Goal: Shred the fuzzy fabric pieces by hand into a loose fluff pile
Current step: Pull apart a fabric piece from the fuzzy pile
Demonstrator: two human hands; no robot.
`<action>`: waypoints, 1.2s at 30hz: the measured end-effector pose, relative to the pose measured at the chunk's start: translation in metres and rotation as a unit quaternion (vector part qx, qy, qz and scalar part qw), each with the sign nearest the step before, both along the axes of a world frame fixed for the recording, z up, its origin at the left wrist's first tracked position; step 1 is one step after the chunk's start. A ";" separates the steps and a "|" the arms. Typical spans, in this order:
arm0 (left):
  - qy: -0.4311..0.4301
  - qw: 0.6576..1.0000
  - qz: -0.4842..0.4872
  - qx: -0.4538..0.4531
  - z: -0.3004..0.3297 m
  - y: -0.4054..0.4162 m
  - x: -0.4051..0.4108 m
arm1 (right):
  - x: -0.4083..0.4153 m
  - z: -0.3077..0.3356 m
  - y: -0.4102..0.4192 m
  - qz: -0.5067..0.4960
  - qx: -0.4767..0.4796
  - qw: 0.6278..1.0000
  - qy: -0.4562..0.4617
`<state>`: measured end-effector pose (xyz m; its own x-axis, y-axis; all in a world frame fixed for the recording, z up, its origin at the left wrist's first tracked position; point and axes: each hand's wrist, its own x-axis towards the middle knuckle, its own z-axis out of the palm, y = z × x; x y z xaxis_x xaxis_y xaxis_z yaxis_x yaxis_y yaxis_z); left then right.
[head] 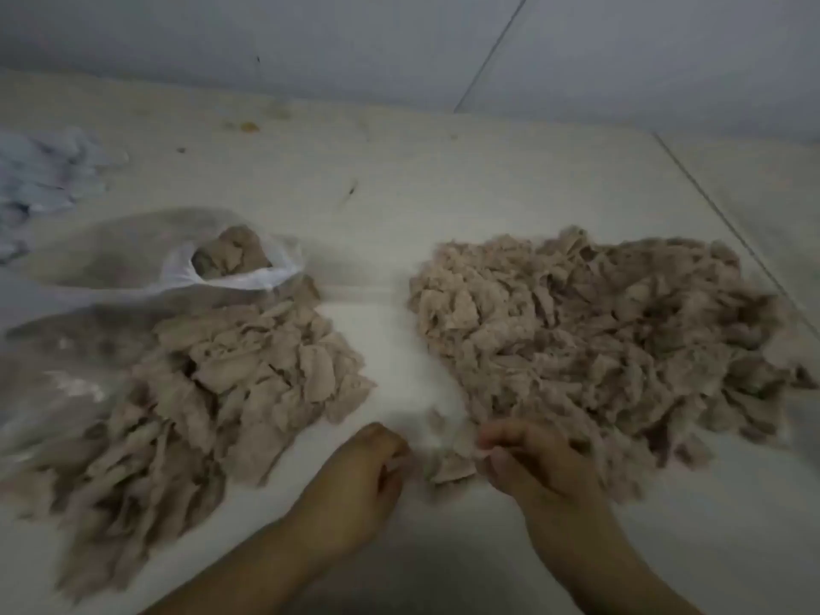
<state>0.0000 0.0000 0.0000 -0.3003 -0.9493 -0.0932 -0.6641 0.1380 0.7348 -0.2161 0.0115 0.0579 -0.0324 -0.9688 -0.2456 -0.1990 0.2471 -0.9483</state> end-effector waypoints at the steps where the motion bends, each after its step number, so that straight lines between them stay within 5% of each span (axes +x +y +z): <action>1: -0.001 1.000 0.006 -0.025 -0.009 -0.005 -0.006 | 0.004 -0.015 -0.002 0.012 -0.001 1.000 0.016; 10: -0.105 0.982 0.027 -0.156 -0.040 -0.032 -0.049 | 0.025 -0.091 -0.031 0.005 -0.085 0.996 0.002; 18: -0.130 0.965 0.134 -0.186 -0.046 -0.038 -0.071 | 0.035 -0.108 -0.049 -0.005 -0.202 0.979 0.006; 26: 0.136 0.955 0.186 -0.188 -0.054 -0.051 -0.053 | 0.015 -0.117 -0.072 0.113 -0.292 0.918 0.242; 32: 0.277 0.939 0.181 -0.098 -0.052 -0.048 -0.050 | 0.012 -0.114 -0.073 0.063 -0.182 0.978 0.082; 36: 0.350 0.919 0.174 -0.044 -0.047 -0.046 -0.043 | 0.012 -0.107 -0.071 0.054 -0.170 0.984 -0.014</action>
